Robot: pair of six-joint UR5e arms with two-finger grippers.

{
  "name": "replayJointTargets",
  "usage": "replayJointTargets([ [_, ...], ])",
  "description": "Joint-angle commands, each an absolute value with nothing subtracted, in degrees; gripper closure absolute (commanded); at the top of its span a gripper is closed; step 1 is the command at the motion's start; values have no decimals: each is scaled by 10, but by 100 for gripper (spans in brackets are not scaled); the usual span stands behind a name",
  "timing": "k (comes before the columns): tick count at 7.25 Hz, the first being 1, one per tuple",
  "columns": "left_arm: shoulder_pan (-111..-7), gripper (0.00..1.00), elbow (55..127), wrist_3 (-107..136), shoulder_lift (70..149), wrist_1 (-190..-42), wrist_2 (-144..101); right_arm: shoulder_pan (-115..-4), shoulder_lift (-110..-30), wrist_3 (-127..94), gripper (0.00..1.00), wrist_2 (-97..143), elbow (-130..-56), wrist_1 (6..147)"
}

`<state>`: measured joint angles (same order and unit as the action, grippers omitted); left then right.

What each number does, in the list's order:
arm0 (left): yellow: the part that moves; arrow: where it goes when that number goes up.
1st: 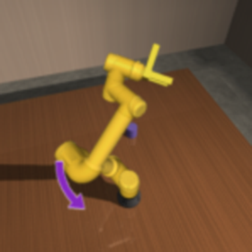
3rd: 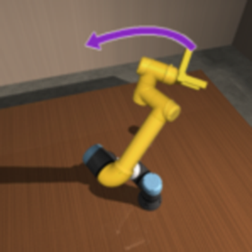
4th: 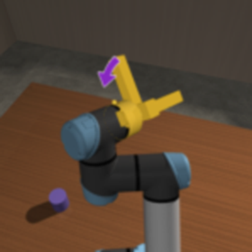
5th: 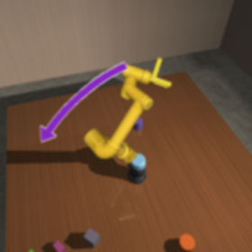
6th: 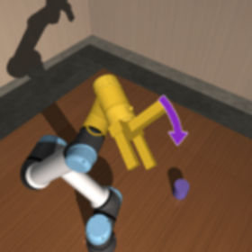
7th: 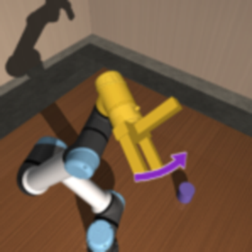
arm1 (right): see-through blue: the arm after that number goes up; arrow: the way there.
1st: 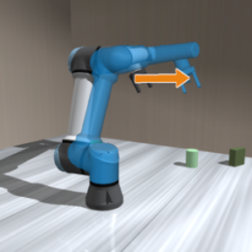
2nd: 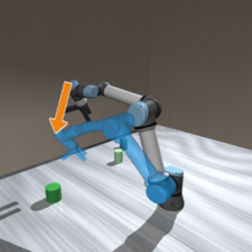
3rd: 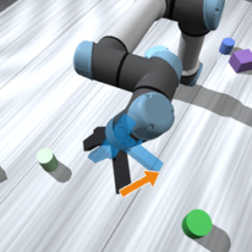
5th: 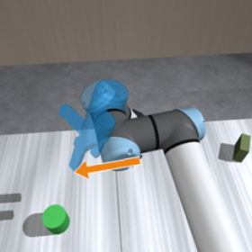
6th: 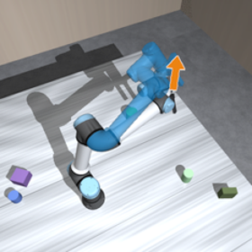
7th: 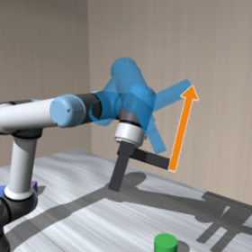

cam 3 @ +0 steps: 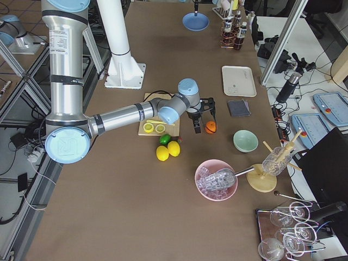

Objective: Pick orange to plate
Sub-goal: 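Push the blue plate to the table center with the left gripper while the right hovers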

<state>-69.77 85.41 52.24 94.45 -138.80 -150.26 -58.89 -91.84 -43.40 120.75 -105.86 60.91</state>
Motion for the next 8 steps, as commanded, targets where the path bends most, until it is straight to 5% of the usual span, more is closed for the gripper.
replayJointTargets([
  [1, -519, 100, 904, 753, 1046, -1408, -1346, -589, -918, -434, 0, 1208, -1058, 609],
  [3, -372, 100, 864, 824, 1157, -1400, -1180, -589, -918, -434, 0, 1208, -1057, 610],
  [5, -345, 100, 782, 838, 1242, -1403, -1131, -589, -918, -434, 0, 1209, -1057, 610],
  [7, -328, 100, 776, 838, 1252, -1403, -1104, -589, -918, -434, 0, 1209, -1057, 611],
  [8, -328, 88, 777, 838, 1251, -1404, -1104, -589, -918, -434, 0, 1209, -1057, 611],
])
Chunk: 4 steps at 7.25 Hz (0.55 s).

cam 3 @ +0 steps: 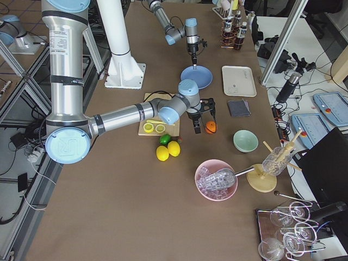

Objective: Pick orange to plate
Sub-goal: 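Push the blue plate to the table center with the left gripper while the right hovers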

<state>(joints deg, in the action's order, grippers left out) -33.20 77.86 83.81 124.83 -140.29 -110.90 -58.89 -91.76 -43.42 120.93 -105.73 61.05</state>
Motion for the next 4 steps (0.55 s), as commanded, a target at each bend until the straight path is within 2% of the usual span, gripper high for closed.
replayJointTargets([
  [1, -330, 3, 781, 833, 1245, -1407, -1104, -589, -917, -434, 0, 1209, -1057, 613],
  [2, -347, 2, 804, 832, 1221, -1401, -1111, -590, -912, -434, 0, 1209, -1057, 617],
  [4, -462, 2, 859, 791, 1150, -1401, -1245, -592, -884, -435, 0, 1209, -1054, 653],
])
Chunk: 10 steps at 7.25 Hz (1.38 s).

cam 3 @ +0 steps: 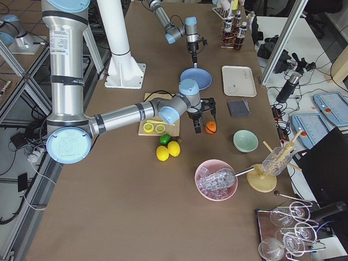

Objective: Pick orange to plate
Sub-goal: 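Push the blue plate to the table center with the left gripper while the right hovers, then lower the right gripper onto the tangerine and close it while the left arm withdraws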

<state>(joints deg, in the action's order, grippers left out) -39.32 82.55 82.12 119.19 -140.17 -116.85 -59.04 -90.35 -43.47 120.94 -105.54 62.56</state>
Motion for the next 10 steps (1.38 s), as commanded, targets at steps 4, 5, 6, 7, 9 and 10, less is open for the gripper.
replayJointTargets([
  [4, -697, 2, 888, 459, 942, -1384, -1432, -595, -730, -427, 0, 1207, -984, 812],
  [5, -740, 2, 888, 361, 909, -1346, -1433, -597, -704, -425, 0, 1207, -946, 809],
  [6, -788, 2, 889, 241, 895, -1278, -1435, -597, -682, -413, 0, 1207, -909, 809],
  [7, -830, 2, 891, 132, 890, -1205, -1436, -597, -666, -410, 0, 1208, -877, 797],
  [9, -877, 2, 894, 35, 884, -1145, -1435, -587, -664, -417, 0, 1210, -823, 732],
  [10, -878, 2, 897, 34, 877, -1146, -1435, -581, -667, -418, 0, 1210, -819, 729],
])
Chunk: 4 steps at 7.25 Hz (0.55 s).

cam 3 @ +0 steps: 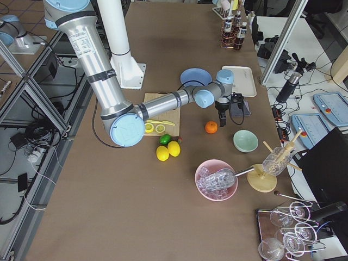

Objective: Pick orange to plate
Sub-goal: 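Lower the right gripper onto the tangerine and close it while the left arm withdraws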

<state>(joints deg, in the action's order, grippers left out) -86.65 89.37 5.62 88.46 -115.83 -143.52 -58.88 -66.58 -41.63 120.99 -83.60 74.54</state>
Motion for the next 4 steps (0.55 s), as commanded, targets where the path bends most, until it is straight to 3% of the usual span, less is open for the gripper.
replayJointTargets([
  [1, -879, 2, 913, 34, 862, -1146, -1434, -575, -671, -418, 0, 1210, -819, 729],
  [4, -879, 2, 919, 35, 860, -1146, -1434, -551, -677, -418, 0, 1209, -816, 728],
])
